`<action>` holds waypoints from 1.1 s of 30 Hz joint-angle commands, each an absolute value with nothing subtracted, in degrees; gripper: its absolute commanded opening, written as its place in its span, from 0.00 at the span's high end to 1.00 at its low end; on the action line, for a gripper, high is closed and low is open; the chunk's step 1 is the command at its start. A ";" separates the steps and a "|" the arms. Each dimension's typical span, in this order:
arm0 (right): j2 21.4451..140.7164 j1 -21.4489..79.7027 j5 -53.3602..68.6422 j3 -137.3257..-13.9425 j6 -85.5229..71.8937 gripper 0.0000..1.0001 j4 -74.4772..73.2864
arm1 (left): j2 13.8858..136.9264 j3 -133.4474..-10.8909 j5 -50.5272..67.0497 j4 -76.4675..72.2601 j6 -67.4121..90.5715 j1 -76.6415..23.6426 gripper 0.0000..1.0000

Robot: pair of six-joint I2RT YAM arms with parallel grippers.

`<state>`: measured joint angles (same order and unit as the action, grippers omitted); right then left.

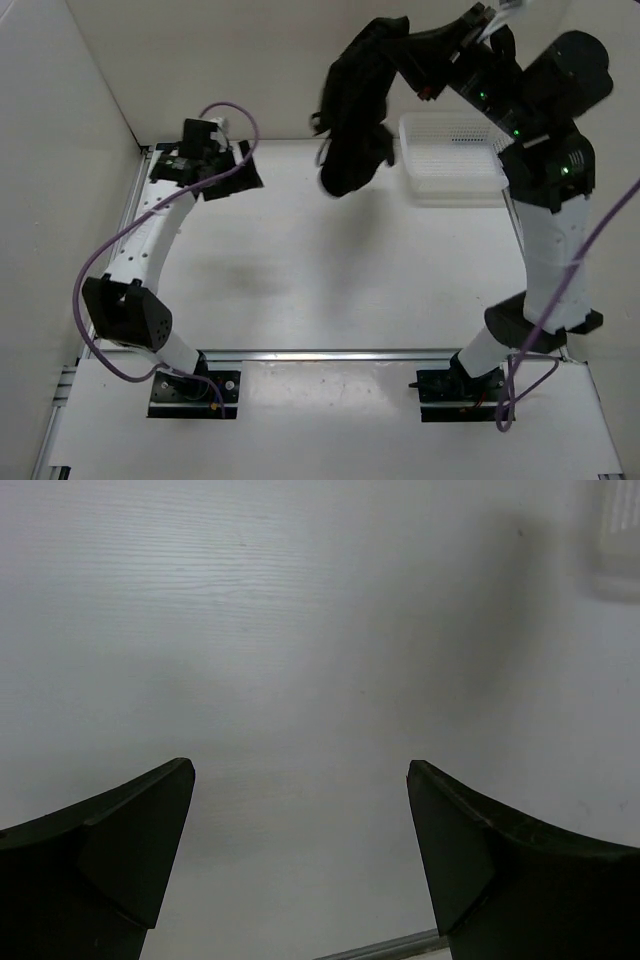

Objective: Fold and stack the shorts
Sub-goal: Move the shorts to the center of the board, then flatten the shorts out

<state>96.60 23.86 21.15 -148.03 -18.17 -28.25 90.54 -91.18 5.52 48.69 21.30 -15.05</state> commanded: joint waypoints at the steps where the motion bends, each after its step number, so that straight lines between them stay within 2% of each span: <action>1: 94.84 27.94 20.24 -141.44 -15.12 1.00 -29.26 | 83.77 -95.09 3.43 54.04 25.22 -6.72 0.00; 5: 86.42 29.62 14.17 -121.33 -17.13 1.00 -29.88 | 79.55 -96.33 2.38 56.95 26.72 1.92 0.00; 6: 85.18 28.49 10.50 -112.50 -18.01 1.00 -29.88 | 78.58 -96.33 2.37 56.95 27.24 3.24 0.00; 9: 85.07 22.71 8.88 -101.98 -20.83 1.00 -26.99 | 77.26 -95.80 3.85 56.34 26.46 5.10 0.00; 10: 86.64 20.94 8.35 -98.30 -20.83 0.92 -26.98 | 77.26 -95.80 4.91 56.34 26.46 5.10 0.00; 11: 91.79 19.26 8.87 -98.26 -20.83 0.71 -28.20 | 78.39 -95.80 5.62 56.34 25.85 5.10 0.00; 12: 95.50 15.68 10.97 -99.04 -20.83 0.45 -30.82 | 79.01 -95.28 6.76 56.34 25.84 4.49 0.00; 13: 102.50 14.34 11.94 -104.36 -20.31 0.28 -35.37 | 79.62 -95.27 6.77 56.34 25.14 4.48 0.00; 14: 104.48 13.46 11.95 -106.24 -20.30 0.28 -42.03 | 80.24 -94.58 7.55 56.34 25.14 2.74 0.00; 15: 104.50 12.93 11.95 -106.26 -20.30 0.28 -42.71 | 80.24 -93.18 7.56 56.34 24.53 1.94 0.00; 18: 96.27 14.23 7.31 -93.64 -22.14 0.25 -36.40 | 78.94 -88.52 8.08 56.34 24.52 0.54 0.00; 21: 87.73 15.72 5.80 -81.33 -24.08 0.38 -33.76 | 76.13 -79.48 9.31 53.10 25.66 -2.45 0.00; 22: 84.67 16.34 5.80 -76.60 -24.69 0.47 -33.75 | 75.59 -74.84 9.32 52.39 26.19 -3.42 0.00; 25: 79.39 20.21 5.80 -70.25 -25.22 0.53 -34.28 | 75.06 -67.53 6.53 51.33 30.13 -7.54 0.00; 26: 78.06 22.30 5.80 -66.14 -25.75 0.52 -34.89 | 75.06 -65.93 5.72 51.33 31.45 -8.34 0.00; 27: 77.00 23.28 5.80 -64.09 -26.97 0.45 -34.89 | 75.06 -64.44 5.71 50.55 32.77 -8.35 0.00; 29: 74.45 25.39 6.50 -58.40 -28.73 0.16 -34.89 | 75.06 -60.66 8.33 48.44 35.59 -9.57 0.00; 30: 73.83 26.01 8.24 -56.53 -30.57 0.12 -34.89 | 75.06 -59.69 8.35 47.64 36.47 -10.28 0.00; 33: 72.43 27.69 9.92 -50.48 -34.43 0.09 -33.41 | 76.54 -57.75 7.73 45.72 39.02 -12.13 0.00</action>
